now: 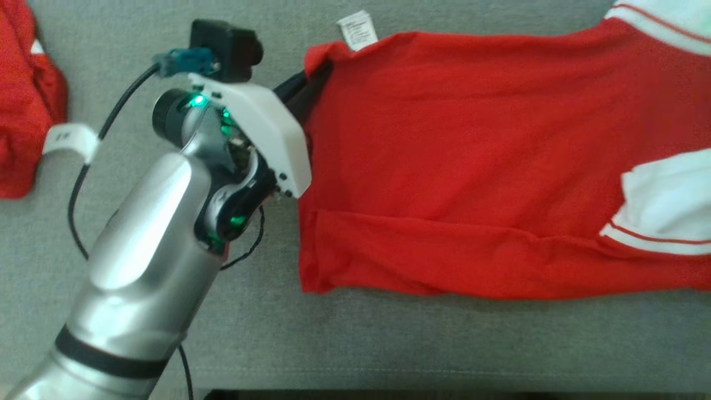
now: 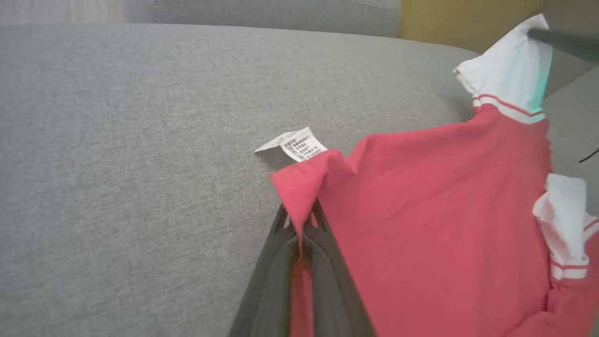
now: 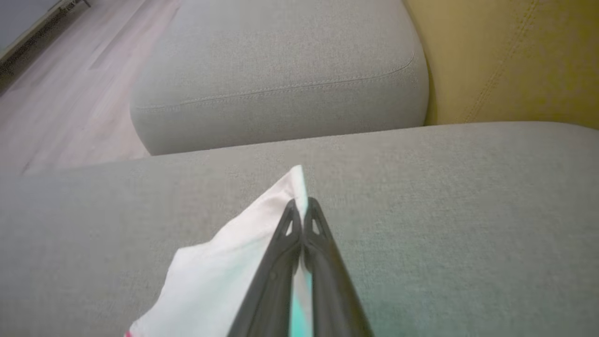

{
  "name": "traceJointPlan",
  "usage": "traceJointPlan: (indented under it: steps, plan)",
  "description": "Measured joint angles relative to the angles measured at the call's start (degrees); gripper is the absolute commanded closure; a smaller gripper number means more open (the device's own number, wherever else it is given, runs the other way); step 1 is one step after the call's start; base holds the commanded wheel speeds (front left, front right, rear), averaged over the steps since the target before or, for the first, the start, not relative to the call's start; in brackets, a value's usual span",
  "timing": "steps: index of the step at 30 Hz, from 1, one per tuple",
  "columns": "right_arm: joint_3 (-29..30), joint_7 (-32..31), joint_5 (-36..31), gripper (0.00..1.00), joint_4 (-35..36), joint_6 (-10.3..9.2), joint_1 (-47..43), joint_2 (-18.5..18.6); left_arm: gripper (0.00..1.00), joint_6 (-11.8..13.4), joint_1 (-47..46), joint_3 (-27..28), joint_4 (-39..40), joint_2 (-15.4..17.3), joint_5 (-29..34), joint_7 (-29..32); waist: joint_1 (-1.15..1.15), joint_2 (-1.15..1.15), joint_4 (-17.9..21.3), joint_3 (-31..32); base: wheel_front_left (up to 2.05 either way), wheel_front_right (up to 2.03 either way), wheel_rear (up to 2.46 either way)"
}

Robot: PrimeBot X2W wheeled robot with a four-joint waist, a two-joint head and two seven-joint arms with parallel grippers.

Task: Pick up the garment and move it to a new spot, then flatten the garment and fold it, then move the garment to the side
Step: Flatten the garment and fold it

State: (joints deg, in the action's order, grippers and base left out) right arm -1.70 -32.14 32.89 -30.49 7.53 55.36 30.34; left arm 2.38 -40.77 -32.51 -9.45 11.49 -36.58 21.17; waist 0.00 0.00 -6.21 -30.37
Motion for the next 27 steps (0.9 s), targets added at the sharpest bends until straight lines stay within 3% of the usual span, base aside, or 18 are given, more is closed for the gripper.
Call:
traceJointPlan:
  steps: [7,14,20,26,27]
  plan:
    - [-4.65,-0.22,6.04,1.0,9.57,0.0,-12.49,3.03,1.0,1.29,6.61,1.9,5.06,2.85,-2.0,-0.67,0.0,0.0,3.1,1.98,0.0,0.0,0.0]
    - [-1.92,-0.64,11.09,1.0,21.74,0.0,-26.44,4.71,1.0,2.16,13.63,4.81,9.78,5.65,-5.09,-2.15,0.0,0.0,5.54,4.27,0.0,0.0,0.0]
    - [1.29,-1.66,11.48,1.0,29.29,0.0,-36.87,4.33,1.0,2.07,18.72,5.6,11.43,6.54,-7.32,-3.2,0.0,0.0,7.16,6.75,0.0,0.0,0.0]
    - [2.26,-3.56,10.33,1.0,32.2,0.0,-43.8,0.68,1.0,2.11,23.08,5.84,11.76,7.46,-7.54,-5.22,-0.01,0.0,8.58,8.53,0.0,0.0,0.0]
    - [2.2,-3.99,9.8,1.0,32.33,0.0,-44.43,0.55,0.84,2.15,23.46,5.9,11.76,7.5,-7.55,-5.49,-0.01,0.0,8.69,8.74,0.0,0.0,0.0]
